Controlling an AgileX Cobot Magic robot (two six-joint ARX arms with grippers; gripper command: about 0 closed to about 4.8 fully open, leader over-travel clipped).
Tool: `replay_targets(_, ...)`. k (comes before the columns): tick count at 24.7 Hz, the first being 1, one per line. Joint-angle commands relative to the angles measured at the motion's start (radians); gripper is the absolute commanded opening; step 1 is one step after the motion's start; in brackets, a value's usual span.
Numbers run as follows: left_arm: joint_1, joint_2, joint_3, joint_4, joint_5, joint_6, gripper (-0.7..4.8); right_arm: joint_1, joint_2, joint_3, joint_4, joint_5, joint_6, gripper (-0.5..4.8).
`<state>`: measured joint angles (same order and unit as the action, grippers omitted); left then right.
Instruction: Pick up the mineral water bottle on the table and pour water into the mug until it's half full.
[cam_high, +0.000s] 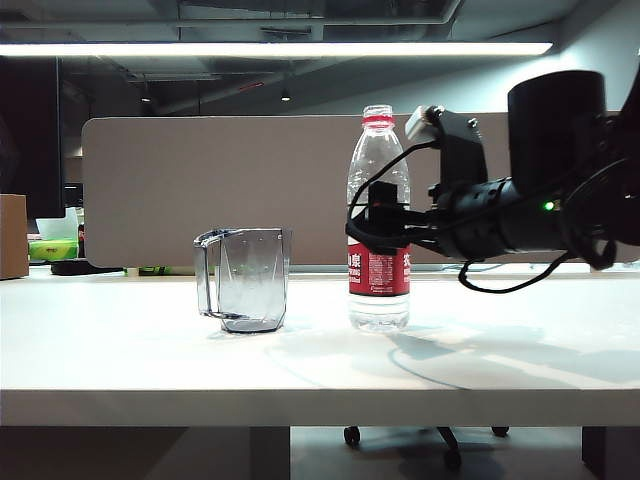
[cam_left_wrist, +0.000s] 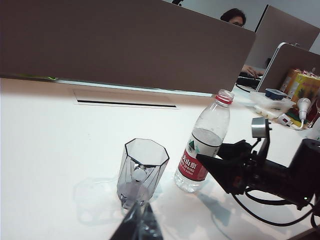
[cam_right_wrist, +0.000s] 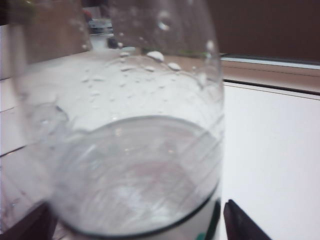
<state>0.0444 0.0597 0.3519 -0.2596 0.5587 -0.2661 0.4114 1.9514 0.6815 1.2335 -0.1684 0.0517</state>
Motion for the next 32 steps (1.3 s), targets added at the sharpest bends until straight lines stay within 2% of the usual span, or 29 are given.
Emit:
replay_targets(1,-0.001,0.0,0.006,0.01,0.003,0.001,-0.05,0.001,0.03,0.055,-0.022,-0.002,-0.002,4.79)
replay_targets(6,-0.001,0.0,0.006,0.01,0.003,0.001,-0.05,0.001,0.055,0.13,-0.116,-0.01,-0.001,4.79)
replay_targets(7,-0.001,0.0,0.006,0.01,0.003,0.001,-0.05,0.001,0.055,0.139,-0.131,-0.014,-0.001,4.07)
replay_targets(9,-0.001,0.001,0.006,0.01,0.003,0.001,-0.05,0.001,0.055,0.14,-0.13,-0.014,-0.001,3.27)
replay_targets(11,-0.001,0.0,0.006,0.01,0.003,0.001,-0.05,0.001,0.055,0.14,-0.13,-0.014,-0.002,2.79)
replay_targets(15,-0.001,0.0,0.006,0.01,0.003,0.001,-0.05,0.001,0.029,0.14,-0.184,-0.017,-0.046,2.4)
replay_targets(20,-0.001,0.0,0.006,0.01,0.003,0.001,-0.05,0.001,-0.122,0.158,-0.48,-0.005,-0.229,2.39)
replay_targets(23,-0.001,0.0,0.006,0.01,0.003,0.001,-0.05,0.002,-0.206,0.267,-0.821,0.087,-0.36,2.39)
replay_targets(25,-0.001,0.0,0.006,0.01,0.003,0.001,-0.05,0.002,-0.219,0.352,-0.964,0.121,-0.433,2.39)
replay_targets(29,-0.001,0.0,0.006,0.01,0.003,0.001,-0.05,0.039,-0.219,0.504,-1.162,0.23,-0.584,2.39)
replay_targets(32,-0.001,0.0,0.007,0.01,0.003,0.001,-0.05,0.072,-0.219,0.547,-1.214,0.299,-0.68,2.39)
